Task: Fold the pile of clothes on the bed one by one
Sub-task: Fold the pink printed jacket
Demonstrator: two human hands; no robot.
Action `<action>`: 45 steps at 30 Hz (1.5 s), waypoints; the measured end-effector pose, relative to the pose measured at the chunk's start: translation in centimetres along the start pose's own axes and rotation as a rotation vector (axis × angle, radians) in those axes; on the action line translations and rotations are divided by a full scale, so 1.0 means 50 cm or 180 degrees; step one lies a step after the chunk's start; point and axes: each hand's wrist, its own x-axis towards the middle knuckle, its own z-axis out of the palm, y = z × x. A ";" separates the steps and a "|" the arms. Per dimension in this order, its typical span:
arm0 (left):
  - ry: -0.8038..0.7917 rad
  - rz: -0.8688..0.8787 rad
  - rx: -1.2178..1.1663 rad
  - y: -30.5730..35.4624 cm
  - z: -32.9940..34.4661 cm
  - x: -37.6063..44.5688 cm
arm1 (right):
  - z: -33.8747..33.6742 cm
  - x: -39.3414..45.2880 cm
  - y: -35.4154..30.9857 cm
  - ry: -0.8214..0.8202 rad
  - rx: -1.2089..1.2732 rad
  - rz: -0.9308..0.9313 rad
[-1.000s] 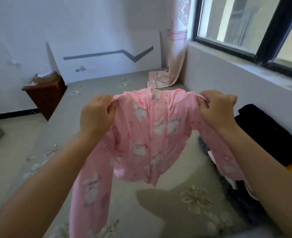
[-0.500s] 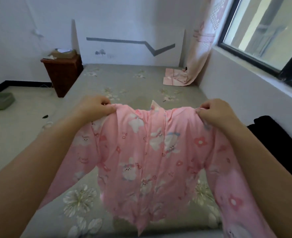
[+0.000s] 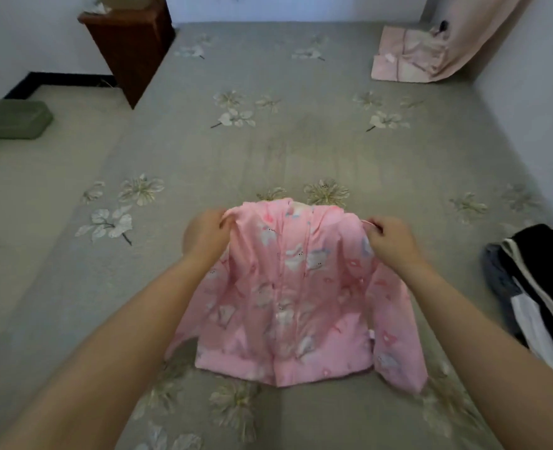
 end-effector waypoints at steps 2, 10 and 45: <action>0.0805 0.0430 -0.0013 -0.019 0.054 0.030 | 0.051 0.031 0.028 0.0990 -0.0180 -0.0430; 0.0113 -0.0170 0.1322 -0.123 0.268 0.202 | 0.278 0.194 0.124 0.0040 -0.1329 0.0419; -0.3325 0.0718 0.1829 -0.211 0.354 -0.140 | 0.315 -0.199 0.304 -0.1844 -0.0862 0.2225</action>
